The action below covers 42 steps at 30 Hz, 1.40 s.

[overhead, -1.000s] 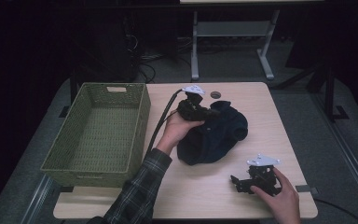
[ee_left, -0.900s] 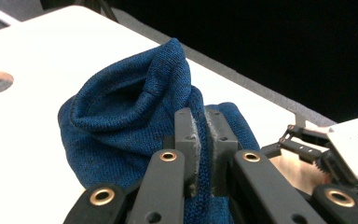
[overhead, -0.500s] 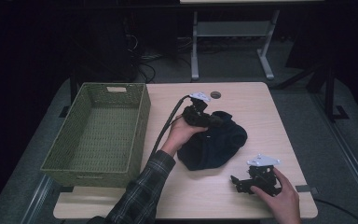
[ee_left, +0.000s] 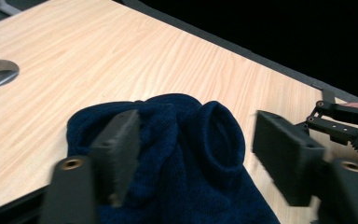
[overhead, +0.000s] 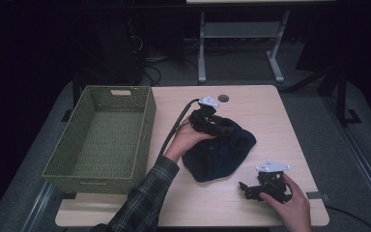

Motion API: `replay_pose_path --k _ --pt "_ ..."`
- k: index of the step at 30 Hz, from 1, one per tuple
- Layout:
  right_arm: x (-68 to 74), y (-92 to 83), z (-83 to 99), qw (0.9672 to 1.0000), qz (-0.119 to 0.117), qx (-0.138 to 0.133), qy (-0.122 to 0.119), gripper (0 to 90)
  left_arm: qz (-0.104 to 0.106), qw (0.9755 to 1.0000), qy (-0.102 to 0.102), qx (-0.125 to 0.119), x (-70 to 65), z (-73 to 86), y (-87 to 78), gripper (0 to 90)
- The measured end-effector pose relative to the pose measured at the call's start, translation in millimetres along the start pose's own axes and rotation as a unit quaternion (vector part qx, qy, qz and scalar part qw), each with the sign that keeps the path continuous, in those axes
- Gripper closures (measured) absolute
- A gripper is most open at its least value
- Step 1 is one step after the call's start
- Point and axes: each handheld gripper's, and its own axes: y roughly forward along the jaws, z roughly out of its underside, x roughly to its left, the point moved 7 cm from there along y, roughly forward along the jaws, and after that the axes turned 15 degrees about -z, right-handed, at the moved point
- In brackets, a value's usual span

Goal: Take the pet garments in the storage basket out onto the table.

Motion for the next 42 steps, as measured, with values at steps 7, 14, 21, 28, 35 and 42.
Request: replay_pose_path --k 7,14,21,28,35,42 --pt "0.1 0.0 0.0 1.0000 0.000 0.000 0.000 0.5 -0.028 0.9996 0.008 0.006 1.2 6.3 -12.4 15.3" --pt "-0.1 0.0 0.1 1.0000 0.000 0.000 -0.001 0.5 -0.055 0.9985 0.001 0.002 4.0 21.0 -31.4 14.5" --pt "-0.2 0.1 0.1 1.0000 0.000 0.000 -0.002 0.5 -0.073 0.9973 -0.006 -0.002 -0.1 39.7 -50.1 14.5" --pt "-0.2 0.1 0.1 1.0000 0.000 0.000 -0.002 0.5 -0.083 0.9965 -0.005 0.000 -7.6 64.0 -63.6 14.5" --pt "-0.3 0.0 0.1 1.0000 0.000 0.000 -0.002 0.5 -0.096 0.9954 -0.010 0.000 -9.8 83.4 -74.3 14.5" --pt "-0.4 0.1 0.1 1.0000 0.000 0.000 -0.003 0.5 -0.112 0.9936 -0.013 0.004 -10.2 108.5 -79.4 14.4"
